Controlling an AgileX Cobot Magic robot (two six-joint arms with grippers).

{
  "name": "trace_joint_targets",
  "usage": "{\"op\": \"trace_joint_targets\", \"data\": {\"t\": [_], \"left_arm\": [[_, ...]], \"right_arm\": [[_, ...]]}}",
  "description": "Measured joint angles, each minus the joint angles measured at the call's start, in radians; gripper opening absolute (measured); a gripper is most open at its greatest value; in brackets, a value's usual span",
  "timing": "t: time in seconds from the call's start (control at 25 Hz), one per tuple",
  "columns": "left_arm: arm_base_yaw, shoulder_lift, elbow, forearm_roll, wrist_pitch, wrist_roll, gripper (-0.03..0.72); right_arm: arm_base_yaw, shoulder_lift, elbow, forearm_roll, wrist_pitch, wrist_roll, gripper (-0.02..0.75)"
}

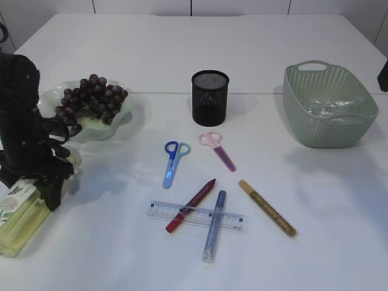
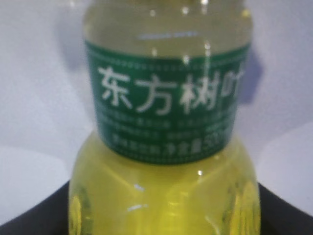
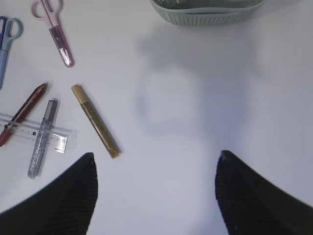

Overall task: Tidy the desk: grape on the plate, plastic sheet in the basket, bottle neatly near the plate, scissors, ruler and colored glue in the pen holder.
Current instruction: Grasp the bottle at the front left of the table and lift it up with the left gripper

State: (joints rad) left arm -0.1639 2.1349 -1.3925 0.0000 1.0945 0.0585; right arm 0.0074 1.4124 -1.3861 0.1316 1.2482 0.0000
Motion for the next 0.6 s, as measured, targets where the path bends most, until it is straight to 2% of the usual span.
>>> {"op": "trace_joint_targets", "data": {"t": [0.6], "left_arm": [[0.000,0.000,0.000,0.000,-0.004,0.002,0.455]], "right_arm": [[0.000,0.000,0.000,0.001,0.000,0.000,0.562]]}}
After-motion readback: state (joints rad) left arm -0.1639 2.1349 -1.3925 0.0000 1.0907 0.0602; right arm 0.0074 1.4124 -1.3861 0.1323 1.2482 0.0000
